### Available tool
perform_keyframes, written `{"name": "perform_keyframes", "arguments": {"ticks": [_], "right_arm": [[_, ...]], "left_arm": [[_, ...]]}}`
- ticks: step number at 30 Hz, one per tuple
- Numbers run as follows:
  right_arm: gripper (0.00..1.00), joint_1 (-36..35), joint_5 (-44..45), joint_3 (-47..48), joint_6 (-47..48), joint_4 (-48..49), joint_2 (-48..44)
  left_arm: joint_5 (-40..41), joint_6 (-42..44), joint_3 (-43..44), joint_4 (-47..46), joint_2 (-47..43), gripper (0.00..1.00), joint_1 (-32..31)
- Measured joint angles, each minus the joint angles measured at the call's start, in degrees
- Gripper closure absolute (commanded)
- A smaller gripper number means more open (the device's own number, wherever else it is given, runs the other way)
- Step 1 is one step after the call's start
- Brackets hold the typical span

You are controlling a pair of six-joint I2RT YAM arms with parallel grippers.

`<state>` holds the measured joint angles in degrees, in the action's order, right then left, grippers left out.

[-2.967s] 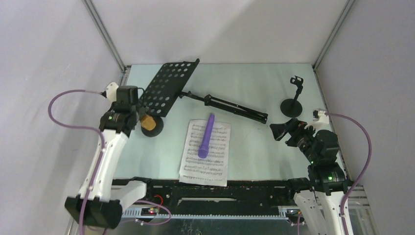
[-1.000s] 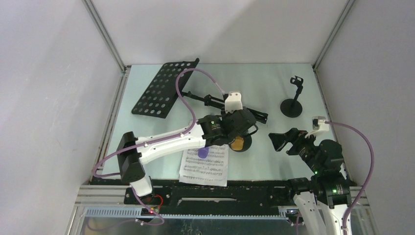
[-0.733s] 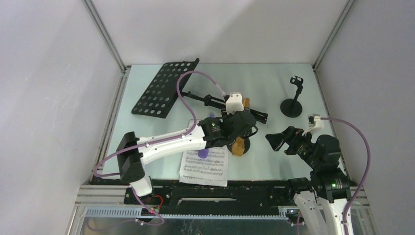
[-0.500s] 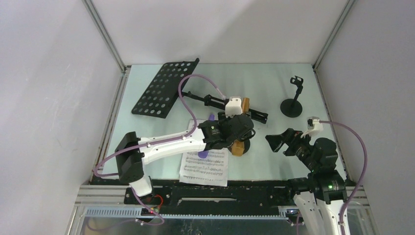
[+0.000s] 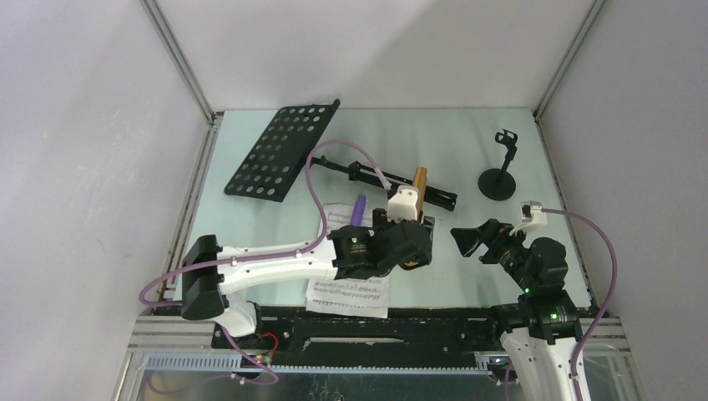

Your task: Pack up the instrument practice props

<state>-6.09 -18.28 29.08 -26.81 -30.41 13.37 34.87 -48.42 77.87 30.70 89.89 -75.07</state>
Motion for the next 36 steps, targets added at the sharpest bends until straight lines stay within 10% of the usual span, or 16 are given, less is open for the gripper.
{"name": "perform_keyframes", "arguments": {"ticks": [9, 20, 36], "right_arm": [[0.00, 0.00, 0.81, -0.33, -0.59, 0.70, -0.02], [0.00, -0.35, -2.93, -4.63, 0.59, 5.77, -2.38], [0.00, -19.06, -8.50, -24.06, 18.01, 40.54, -4.52]], "left_arm": [[-0.35, -0.15, -1.29, 1.70, 0.00, 0.40, -1.44], [-0.61, 2.01, -6.12, -0.46, -1.27, 0.98, -1.46], [-11.69, 23.91, -24.06, -12.13, -17.79, 1.00, 3.48]]}}
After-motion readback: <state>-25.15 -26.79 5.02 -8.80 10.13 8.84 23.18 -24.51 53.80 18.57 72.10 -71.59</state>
